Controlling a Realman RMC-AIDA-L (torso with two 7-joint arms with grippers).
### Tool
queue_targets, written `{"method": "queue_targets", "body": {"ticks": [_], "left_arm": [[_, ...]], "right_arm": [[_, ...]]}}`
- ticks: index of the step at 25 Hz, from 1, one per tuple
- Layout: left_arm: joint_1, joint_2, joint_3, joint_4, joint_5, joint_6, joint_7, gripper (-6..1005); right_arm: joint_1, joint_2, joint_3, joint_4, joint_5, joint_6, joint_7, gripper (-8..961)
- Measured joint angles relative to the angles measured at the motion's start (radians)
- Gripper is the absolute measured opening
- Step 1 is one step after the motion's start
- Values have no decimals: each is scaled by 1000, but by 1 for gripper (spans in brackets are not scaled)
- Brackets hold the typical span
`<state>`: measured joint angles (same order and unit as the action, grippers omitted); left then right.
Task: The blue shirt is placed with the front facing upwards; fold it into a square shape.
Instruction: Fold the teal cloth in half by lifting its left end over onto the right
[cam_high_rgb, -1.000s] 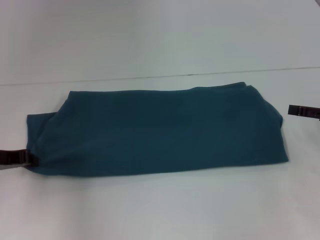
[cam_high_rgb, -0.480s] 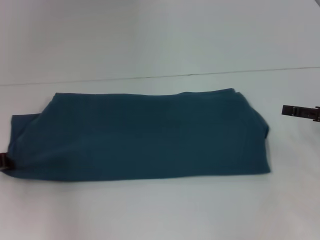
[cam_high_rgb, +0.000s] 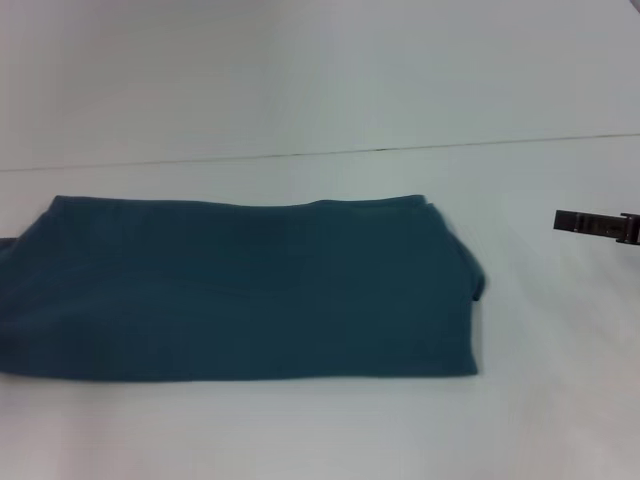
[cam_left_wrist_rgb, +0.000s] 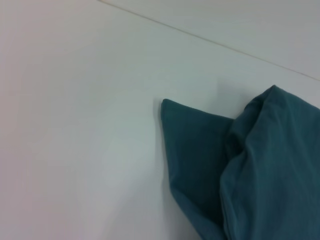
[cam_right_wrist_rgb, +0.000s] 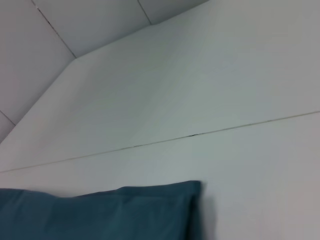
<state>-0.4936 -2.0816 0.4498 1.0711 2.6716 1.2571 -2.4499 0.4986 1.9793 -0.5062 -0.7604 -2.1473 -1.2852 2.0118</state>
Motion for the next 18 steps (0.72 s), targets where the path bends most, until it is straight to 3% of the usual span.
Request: {"method": "queue_targets", "body": {"ticks": [9, 13, 18], "left_arm": [[33, -5, -41, 86, -75, 100, 16, 32], [16, -15, -16, 89, -281, 218, 56, 32], [-17, -62, 118, 87, -573, 327, 90, 32]], "right_arm": [[0, 3, 0, 4, 0, -2, -2, 874], [0, 6, -1, 4, 0, -6, -4, 873], [0, 11, -6, 4, 0, -8, -13, 872]]}}
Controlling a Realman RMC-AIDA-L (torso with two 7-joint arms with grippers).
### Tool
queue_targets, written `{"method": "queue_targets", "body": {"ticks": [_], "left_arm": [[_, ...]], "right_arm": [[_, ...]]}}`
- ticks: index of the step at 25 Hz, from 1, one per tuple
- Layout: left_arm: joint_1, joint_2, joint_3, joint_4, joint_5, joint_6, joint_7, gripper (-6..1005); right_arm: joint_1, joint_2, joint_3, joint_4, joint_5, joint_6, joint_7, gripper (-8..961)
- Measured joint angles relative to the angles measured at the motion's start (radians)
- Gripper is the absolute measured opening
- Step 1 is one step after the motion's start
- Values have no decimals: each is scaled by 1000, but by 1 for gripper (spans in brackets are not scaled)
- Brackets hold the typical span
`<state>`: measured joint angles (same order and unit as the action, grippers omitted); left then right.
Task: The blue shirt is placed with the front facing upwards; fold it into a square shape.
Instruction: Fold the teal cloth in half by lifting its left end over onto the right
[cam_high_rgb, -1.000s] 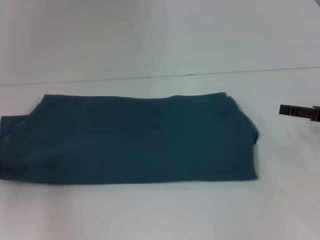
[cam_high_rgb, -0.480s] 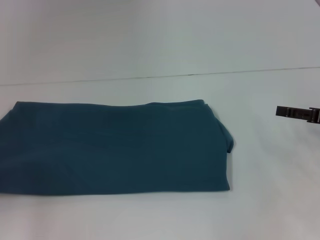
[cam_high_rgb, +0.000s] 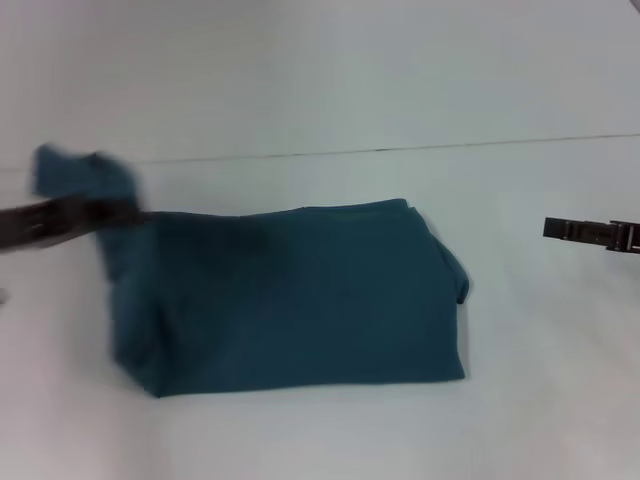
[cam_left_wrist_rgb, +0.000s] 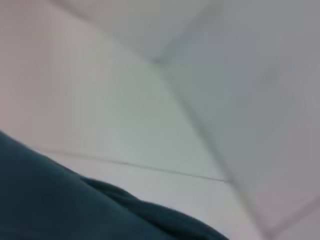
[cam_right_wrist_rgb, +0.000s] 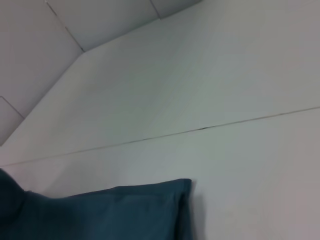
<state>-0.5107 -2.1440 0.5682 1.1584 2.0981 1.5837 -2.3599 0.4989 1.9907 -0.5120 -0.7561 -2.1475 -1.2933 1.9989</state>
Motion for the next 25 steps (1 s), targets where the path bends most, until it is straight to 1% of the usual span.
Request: {"method": "queue_targets", "body": {"ticks": [1, 2, 4, 6, 8, 9, 11, 15, 16, 18, 21, 25], "left_arm": [[-10, -7, 39, -8, -39, -1, 2, 32], [-31, -16, 104, -33, -98, -11, 5, 32], [-55, -21, 173, -75, -149, -37, 12, 32], [-87, -23, 258, -147, -209, -88, 31, 32], [-132, -24, 348, -261, -280, -159, 74, 32], [-150, -24, 368, -308, -307, -183, 99, 32], [-207, -26, 419, -454, -377, -236, 177, 32], [-296, -30, 456, -734, -517, -311, 375, 32], [-311, -30, 457, -808, -568, -328, 449, 33], [-321, -31, 460, -943, -665, -332, 606, 33], [-309, -31, 465, -971, -682, -304, 638, 119], [-246, -31, 469, -962, -691, -216, 645, 230]], "right_arm": [[1, 1, 0, 0, 0, -1, -9, 872], [1, 2, 0, 0, 0, -1, -12, 872], [1, 3, 0, 0, 0, -3, -16, 871], [1, 3, 0, 0, 0, -7, -18, 871], [1, 4, -1, 0, 0, -12, -18, 871], [0, 3, -1, 0, 0, -15, -18, 870], [0, 3, -2, 0, 0, -20, -19, 870], [-2, 3, -3, 0, 0, -24, -28, 869], [-3, 3, -3, 0, 0, -25, -30, 869], [-3, 4, -3, 0, 0, -26, -33, 869], [-3, 7, -4, 1, -1, -26, -39, 868], [0, 10, -3, 1, -2, -22, -42, 867]]}}
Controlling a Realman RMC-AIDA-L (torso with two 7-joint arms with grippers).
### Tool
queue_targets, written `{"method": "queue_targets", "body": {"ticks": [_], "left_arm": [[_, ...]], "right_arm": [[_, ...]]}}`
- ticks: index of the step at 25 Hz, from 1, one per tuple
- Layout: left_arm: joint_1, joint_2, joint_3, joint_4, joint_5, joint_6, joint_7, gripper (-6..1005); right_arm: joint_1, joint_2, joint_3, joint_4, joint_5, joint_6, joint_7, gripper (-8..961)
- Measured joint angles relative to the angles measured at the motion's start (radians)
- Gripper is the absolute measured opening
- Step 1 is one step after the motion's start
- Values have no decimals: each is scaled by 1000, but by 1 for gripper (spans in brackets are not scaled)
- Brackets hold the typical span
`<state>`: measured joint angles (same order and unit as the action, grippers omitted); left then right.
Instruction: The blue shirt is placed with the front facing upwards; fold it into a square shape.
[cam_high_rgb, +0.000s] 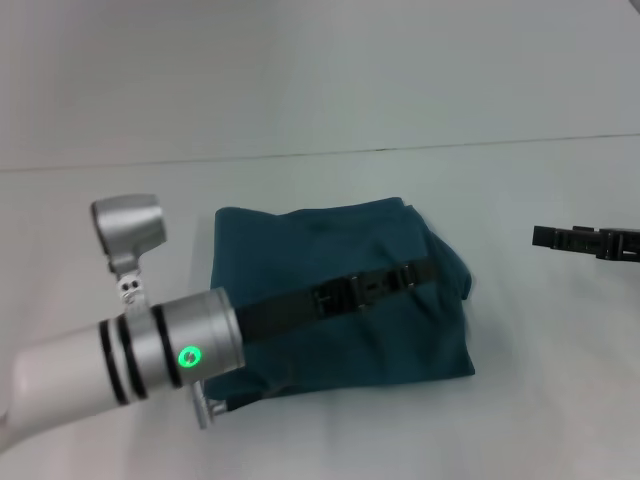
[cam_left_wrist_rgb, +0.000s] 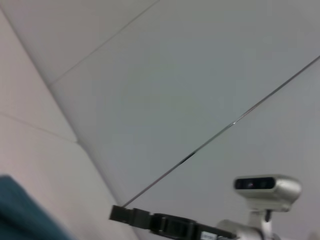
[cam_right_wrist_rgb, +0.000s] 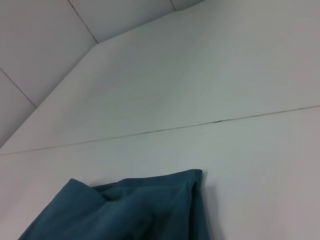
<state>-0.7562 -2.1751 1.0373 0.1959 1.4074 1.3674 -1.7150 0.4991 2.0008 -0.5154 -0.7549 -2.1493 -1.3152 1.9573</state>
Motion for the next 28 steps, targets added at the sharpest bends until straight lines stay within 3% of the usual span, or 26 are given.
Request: {"method": "queue_targets", "body": {"ticks": [9, 15, 17, 23, 28], "left_arm": [[94, 1, -6, 9, -35, 106, 12, 445], [169, 6, -11, 98, -36, 108, 7, 682], [198, 8, -12, 133, -32, 103, 12, 875], [232, 10, -13, 179, -9, 82, 34, 965], [252, 12, -22, 204, 1, 39, 48, 965]], "right_arm": [[0, 4, 1, 0, -2, 5, -1, 866], [10, -1, -9, 16, -18, 5, 26, 864], [23, -9, -13, 43, -49, 6, 55, 864], [47, -19, -16, 80, -107, -18, 90, 863], [60, -23, -11, 63, -67, -64, 93, 862]]}}
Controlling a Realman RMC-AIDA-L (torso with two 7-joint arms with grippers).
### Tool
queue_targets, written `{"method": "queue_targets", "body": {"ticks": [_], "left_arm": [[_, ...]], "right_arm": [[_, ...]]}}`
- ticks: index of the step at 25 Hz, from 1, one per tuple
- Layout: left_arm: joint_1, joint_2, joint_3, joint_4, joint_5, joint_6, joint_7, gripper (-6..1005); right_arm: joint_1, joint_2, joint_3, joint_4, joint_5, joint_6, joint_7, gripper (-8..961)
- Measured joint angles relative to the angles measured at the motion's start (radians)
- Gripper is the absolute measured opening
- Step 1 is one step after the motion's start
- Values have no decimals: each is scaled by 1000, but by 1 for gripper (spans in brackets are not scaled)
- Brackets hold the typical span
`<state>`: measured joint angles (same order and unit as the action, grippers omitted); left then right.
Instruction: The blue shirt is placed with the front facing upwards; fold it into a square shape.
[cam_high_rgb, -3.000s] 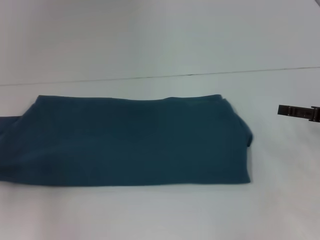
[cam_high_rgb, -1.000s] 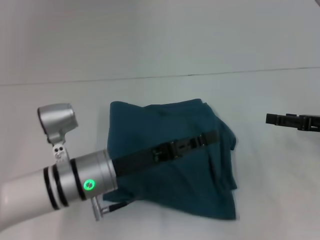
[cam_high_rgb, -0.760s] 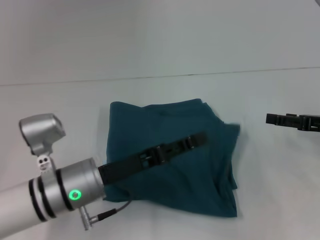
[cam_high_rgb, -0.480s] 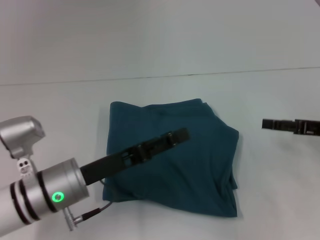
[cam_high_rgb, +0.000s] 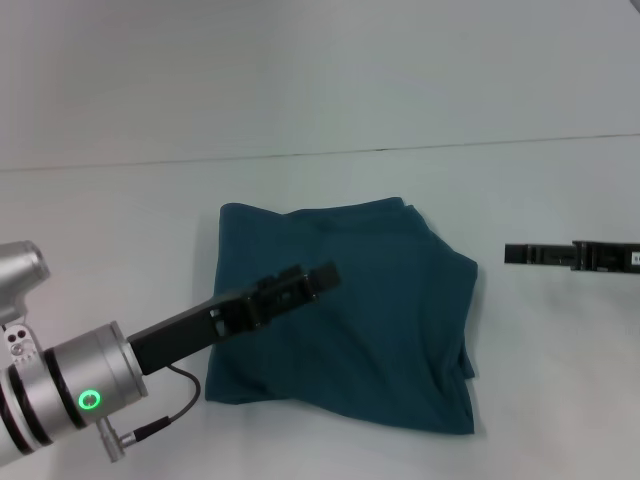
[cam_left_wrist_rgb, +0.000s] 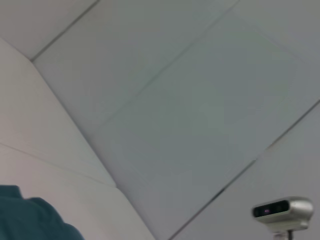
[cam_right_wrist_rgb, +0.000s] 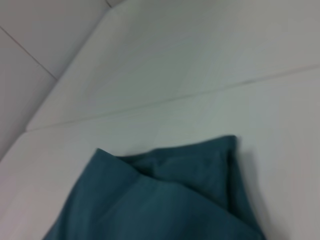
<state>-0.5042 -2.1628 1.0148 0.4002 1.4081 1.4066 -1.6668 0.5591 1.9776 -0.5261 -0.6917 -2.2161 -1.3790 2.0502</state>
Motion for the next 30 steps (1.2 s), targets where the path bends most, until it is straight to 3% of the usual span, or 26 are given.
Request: {"method": "queue_targets", "body": {"ticks": [10, 20, 30], "left_arm": [[10, 1, -16, 9, 2, -38, 23, 965], [33, 5, -83, 52, 49, -71, 32, 965], [48, 8, -146, 83, 114, -79, 33, 965]], "right_arm": [[64, 6, -46, 4, -3, -22, 13, 860], [9, 5, -55, 18, -4, -156, 49, 858], [-28, 6, -56, 105, -59, -187, 61, 856]]}}
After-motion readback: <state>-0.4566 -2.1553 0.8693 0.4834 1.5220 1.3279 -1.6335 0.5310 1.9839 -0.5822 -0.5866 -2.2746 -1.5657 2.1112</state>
